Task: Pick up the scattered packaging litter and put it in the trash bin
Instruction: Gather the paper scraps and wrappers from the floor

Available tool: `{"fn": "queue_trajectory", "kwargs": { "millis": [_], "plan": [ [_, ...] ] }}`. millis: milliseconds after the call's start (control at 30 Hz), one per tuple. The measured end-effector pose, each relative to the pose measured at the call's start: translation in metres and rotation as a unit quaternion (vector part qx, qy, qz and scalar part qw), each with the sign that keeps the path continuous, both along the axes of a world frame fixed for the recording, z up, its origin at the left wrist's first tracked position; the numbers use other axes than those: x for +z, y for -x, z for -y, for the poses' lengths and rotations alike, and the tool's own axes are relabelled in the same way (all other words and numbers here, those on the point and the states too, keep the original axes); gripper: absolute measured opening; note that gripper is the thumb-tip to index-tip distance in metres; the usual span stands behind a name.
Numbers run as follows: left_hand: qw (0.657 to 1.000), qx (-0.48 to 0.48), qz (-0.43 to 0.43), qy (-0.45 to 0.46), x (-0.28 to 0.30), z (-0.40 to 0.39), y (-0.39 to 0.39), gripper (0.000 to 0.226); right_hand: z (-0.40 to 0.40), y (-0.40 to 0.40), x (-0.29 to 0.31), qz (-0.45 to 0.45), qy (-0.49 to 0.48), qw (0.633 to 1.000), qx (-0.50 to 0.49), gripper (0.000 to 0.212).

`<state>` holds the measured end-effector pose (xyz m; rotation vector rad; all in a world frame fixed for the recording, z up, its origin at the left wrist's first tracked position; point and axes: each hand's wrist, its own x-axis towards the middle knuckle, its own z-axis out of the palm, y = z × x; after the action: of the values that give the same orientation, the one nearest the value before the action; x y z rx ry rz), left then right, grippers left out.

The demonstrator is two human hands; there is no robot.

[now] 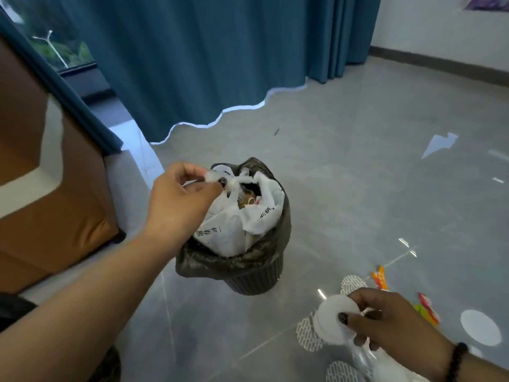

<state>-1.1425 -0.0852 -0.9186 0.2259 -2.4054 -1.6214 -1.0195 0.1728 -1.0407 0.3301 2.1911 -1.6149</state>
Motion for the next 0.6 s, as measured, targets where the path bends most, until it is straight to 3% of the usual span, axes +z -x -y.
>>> {"fn": "queue_trajectory", "kwargs": {
  "millis": [133, 200, 267, 333, 400, 500, 600],
  "plan": [
    [0.999, 0.034, -0.022, 0.003, -0.013, -0.013, 0.034, 0.019, 0.021, 0.009, 0.0, -0.007, 0.0, 1.0, 0.011, 0.002],
    [0.995, 0.013, -0.008, 0.094, -0.021, -0.015, 0.043, 0.014, 0.029, 0.013, 0.001, -0.004, -0.001, 1.0, 0.02, 0.002],
    [0.974, -0.045, 0.008, 0.223, -0.031, -0.012, 0.045, 0.008, 0.034, 0.016, 0.001, -0.001, 0.006, 1.0, 0.022, 0.002],
    [0.951, -0.084, 0.011, 0.297, -0.036, -0.006, 0.041, 0.01, 0.037, 0.019, 0.003, -0.005, 0.01, 1.0, 0.023, 0.003],
    [0.95, -0.092, -0.013, 0.299, -0.033, -0.001, 0.033, 0.005, 0.038, 0.02, 0.007, -0.017, 0.019, 1.0, 0.014, 0.002],
    [0.951, -0.121, -0.06, 0.28, -0.028, 0.007, 0.017, 0.029, 0.036, 0.024, 0.015, -0.052, 0.031, 0.998, -0.022, 0.004],
    [0.908, -0.227, -0.084, 0.342, -0.027, 0.008, 0.007, 0.038, 0.031, 0.03, 0.029, -0.106, 0.048, 0.99, -0.079, 0.006]
  ]
}}
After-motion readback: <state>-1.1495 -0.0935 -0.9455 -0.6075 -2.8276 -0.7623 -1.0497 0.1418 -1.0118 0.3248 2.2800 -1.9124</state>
